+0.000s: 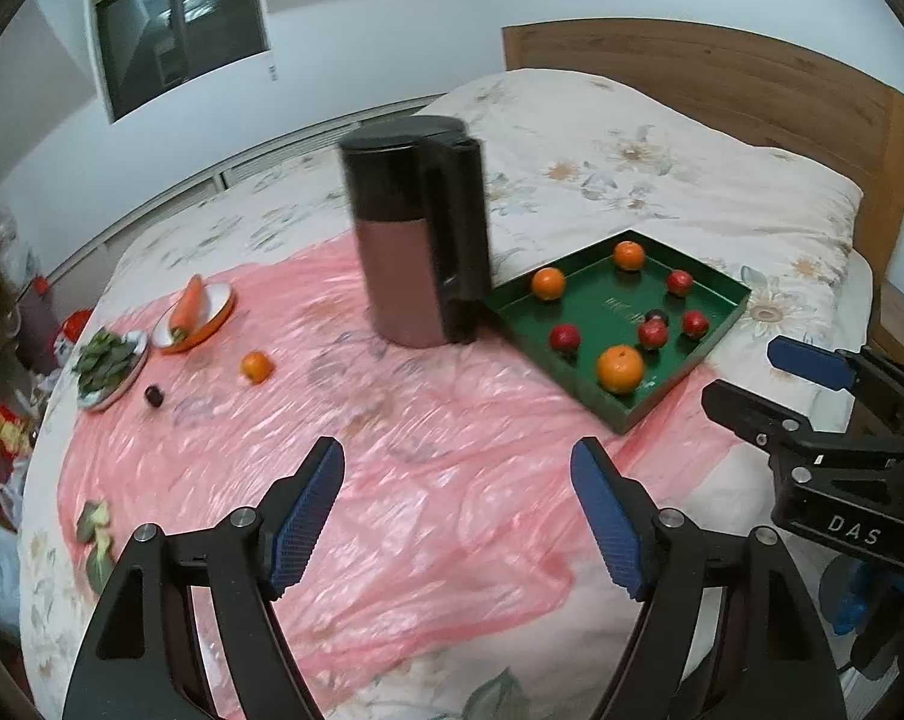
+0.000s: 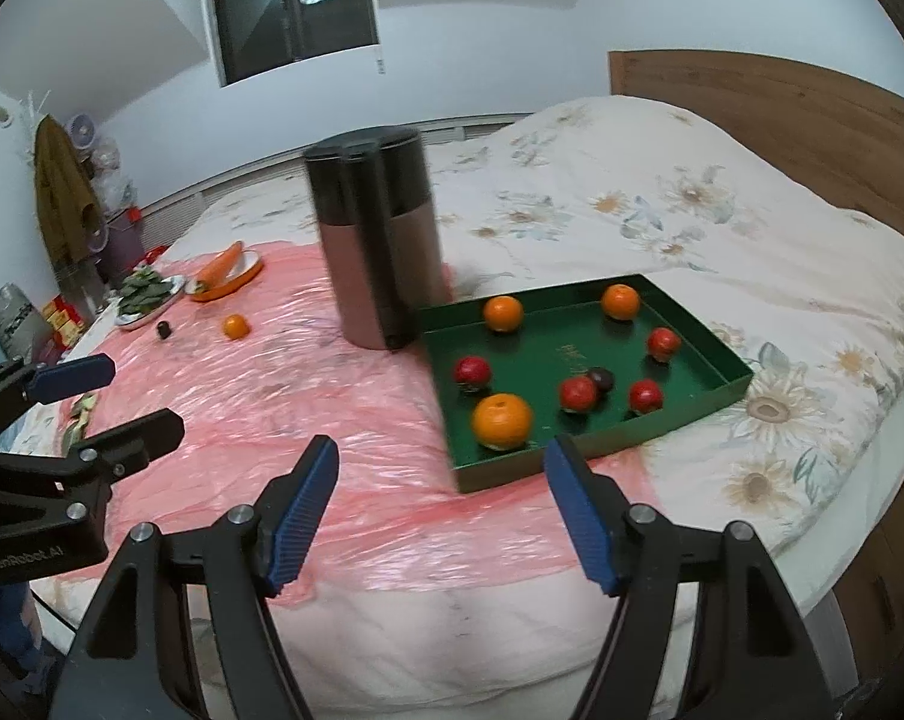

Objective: Organize fruits
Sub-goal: 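Move both tools back from the tray toward the fruit on the pink sheet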

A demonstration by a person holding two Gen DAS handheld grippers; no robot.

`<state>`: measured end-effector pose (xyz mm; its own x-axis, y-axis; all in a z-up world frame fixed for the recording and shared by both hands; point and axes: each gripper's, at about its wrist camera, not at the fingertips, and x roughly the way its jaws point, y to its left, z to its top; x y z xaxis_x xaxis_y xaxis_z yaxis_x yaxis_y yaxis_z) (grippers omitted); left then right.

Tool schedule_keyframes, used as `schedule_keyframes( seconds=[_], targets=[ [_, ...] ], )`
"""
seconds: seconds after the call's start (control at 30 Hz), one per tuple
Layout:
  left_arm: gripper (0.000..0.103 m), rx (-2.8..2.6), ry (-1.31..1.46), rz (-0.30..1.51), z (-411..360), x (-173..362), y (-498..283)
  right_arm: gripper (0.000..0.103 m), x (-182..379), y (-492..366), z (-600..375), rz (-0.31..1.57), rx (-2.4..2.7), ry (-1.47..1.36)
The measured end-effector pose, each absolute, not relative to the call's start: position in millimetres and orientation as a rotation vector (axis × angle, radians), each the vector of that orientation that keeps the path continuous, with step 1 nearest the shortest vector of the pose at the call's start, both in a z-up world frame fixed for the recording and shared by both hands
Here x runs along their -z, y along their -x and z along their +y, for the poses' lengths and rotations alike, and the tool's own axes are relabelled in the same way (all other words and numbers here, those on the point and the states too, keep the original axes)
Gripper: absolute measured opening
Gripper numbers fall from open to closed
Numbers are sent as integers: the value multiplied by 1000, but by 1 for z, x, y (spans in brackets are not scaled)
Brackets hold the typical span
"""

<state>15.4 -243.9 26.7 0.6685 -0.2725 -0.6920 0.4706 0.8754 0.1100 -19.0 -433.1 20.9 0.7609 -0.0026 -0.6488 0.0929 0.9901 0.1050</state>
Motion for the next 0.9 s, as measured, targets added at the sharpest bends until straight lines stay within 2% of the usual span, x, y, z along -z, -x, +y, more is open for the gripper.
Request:
schedule_keyframes(
  seconds=[0.47,0.9],
  targets=[
    [73,293,-219,708,-159,-30,6,103,-30,33,-358,693,-54,-69],
    [80,171,-189,680,-99,-34,29,103,-37,43,-316,682,-143,-102]
  ],
)
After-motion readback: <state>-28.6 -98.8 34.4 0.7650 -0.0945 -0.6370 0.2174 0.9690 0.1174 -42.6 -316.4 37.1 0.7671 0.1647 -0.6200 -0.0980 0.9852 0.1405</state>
